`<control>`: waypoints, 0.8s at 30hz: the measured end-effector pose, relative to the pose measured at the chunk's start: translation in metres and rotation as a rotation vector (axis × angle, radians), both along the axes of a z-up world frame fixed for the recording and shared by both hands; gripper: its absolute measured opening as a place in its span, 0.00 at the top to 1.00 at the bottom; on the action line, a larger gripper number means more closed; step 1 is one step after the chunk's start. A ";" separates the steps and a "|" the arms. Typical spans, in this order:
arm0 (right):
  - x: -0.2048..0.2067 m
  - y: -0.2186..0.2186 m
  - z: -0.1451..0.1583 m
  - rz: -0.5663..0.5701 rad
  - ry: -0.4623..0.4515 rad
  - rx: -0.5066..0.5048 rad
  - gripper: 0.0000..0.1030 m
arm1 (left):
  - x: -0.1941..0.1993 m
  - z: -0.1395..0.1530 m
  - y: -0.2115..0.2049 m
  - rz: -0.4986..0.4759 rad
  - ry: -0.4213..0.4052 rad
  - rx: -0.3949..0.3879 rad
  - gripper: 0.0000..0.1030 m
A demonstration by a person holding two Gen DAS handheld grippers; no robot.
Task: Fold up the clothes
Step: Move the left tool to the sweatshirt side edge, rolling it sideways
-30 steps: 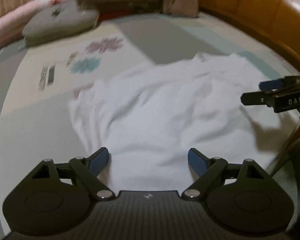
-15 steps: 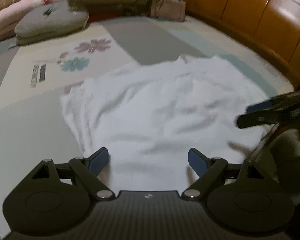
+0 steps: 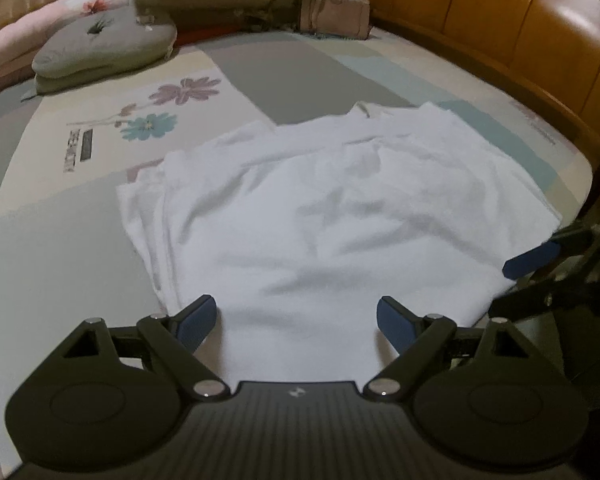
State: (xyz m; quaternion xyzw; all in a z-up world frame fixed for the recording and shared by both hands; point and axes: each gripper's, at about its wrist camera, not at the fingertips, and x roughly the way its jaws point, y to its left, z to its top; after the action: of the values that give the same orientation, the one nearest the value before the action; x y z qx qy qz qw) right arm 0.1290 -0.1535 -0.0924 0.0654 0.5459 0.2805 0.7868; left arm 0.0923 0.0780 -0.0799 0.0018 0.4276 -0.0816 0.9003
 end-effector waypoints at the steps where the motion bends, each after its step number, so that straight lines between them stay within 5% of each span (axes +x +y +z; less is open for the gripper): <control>1: -0.002 0.001 0.002 0.011 -0.009 -0.010 0.00 | -0.001 0.000 0.001 0.001 0.001 -0.002 0.15; 11: 0.009 -0.019 0.002 -0.125 -0.057 -0.088 0.00 | 0.001 -0.011 0.007 0.030 0.035 -0.058 0.14; 19: 0.013 -0.022 0.012 -0.150 -0.105 -0.105 0.00 | 0.009 0.014 0.019 0.042 -0.063 -0.028 0.14; 24: 0.013 -0.020 0.018 -0.159 -0.126 -0.103 0.00 | 0.034 0.009 0.034 0.064 -0.068 -0.095 0.14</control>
State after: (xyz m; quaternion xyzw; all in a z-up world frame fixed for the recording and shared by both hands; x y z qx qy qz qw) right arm 0.1422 -0.1739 -0.0746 0.0501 0.5021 0.1924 0.8416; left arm 0.1262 0.1123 -0.0704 -0.0520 0.3924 -0.0729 0.9154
